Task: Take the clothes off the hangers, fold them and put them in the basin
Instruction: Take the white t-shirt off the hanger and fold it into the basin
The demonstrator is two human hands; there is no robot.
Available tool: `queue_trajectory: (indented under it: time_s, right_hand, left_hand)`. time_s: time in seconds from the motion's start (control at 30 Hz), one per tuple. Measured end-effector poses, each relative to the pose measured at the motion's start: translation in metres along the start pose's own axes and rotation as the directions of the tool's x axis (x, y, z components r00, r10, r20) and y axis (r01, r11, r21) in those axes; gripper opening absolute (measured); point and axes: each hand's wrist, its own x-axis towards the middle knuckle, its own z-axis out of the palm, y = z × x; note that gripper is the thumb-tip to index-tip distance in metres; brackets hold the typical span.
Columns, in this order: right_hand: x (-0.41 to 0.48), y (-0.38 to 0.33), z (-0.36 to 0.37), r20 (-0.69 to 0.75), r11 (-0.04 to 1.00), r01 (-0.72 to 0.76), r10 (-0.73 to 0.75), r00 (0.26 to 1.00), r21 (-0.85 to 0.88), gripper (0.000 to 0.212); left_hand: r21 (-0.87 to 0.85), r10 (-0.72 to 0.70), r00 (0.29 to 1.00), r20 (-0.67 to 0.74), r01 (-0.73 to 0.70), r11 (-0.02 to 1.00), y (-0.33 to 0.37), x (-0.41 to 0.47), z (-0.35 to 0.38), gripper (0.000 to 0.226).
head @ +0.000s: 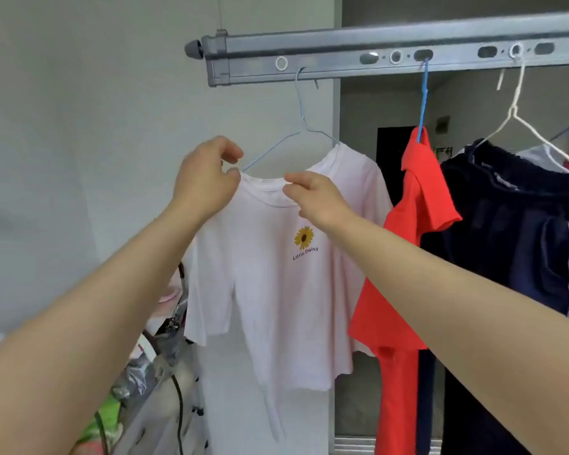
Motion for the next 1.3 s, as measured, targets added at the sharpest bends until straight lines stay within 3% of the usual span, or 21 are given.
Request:
queue_trajectory:
  time_s: [0.13, 0.3, 0.4, 0.5, 0.6, 0.7, 0.87, 1.0, 1.1, 1.3]
  right_hand:
    - [0.019, -0.010, 0.003, -0.020, 0.998, 0.015, -0.016, 1.000, -0.057, 0.040]
    - [0.042, -0.009, 0.018, -0.020, 0.999, -0.025, 0.025, 0.999, -0.024, 0.034]
    - [0.045, -0.006, 0.024, 0.027, 1.000, -0.009, 0.009, 1.000, -0.013, 0.039]
    - [0.044, -0.006, 0.025, 0.023, 0.986, -0.039, 0.035, 0.999, 0.160, 0.029]
    - [0.041, -0.006, 0.021, 0.046, 0.959, -0.065, 0.055, 0.997, 0.276, 0.025]
    - [0.040, -0.008, 0.020, 0.074, 0.956, -0.079, 0.060, 0.995, 0.284, 0.021]
    - [0.044, -0.010, 0.024, 0.038, 0.965, -0.106, 0.099, 0.994, 0.242, 0.019]
    - [0.046, -0.007, 0.027, -0.007, 0.968, -0.085, 0.090, 0.996, 0.235, 0.023]
    - [0.046, -0.010, 0.027, -0.012, 0.978, -0.073, 0.077, 0.997, 0.195, 0.026]
    - [0.044, -0.017, 0.017, -0.012, 0.987, -0.121, 0.123, 0.992, 0.110, 0.034]
  left_hand:
    - [-0.287, -0.217, 0.950, 0.224, 0.278, 0.917, -0.002, 0.020, 0.017, 0.030]
    - [-0.485, -0.305, 0.858, 0.413, 0.490, 0.724, -0.010, 0.020, 0.025, 0.017]
    - [-0.550, -0.252, 0.801, 0.543, 0.566, 0.614, -0.012, 0.015, 0.026, 0.013]
    - [-0.578, -0.169, 0.809, 0.563, 0.532, 0.618, -0.012, 0.009, 0.022, 0.017]
    - [-0.565, -0.080, 0.824, 0.561, 0.452, 0.690, -0.014, 0.004, 0.017, 0.021]
    - [-0.484, -0.023, 0.834, 0.551, 0.343, 0.805, -0.014, -0.001, 0.011, 0.025]
    - [-0.248, 0.086, 0.927, 0.364, 0.008, 0.969, -0.018, -0.009, 0.002, 0.032]
    - [-0.043, 0.184, 0.956, 0.228, -0.179, 0.983, -0.016, -0.026, -0.003, 0.026]
    - [0.015, 0.190, 0.972, 0.138, -0.194, 0.981, -0.018, -0.032, -0.006, 0.022]
    - [0.028, 0.231, 0.968, 0.102, -0.235, 0.972, -0.037, -0.057, -0.003, 0.029]
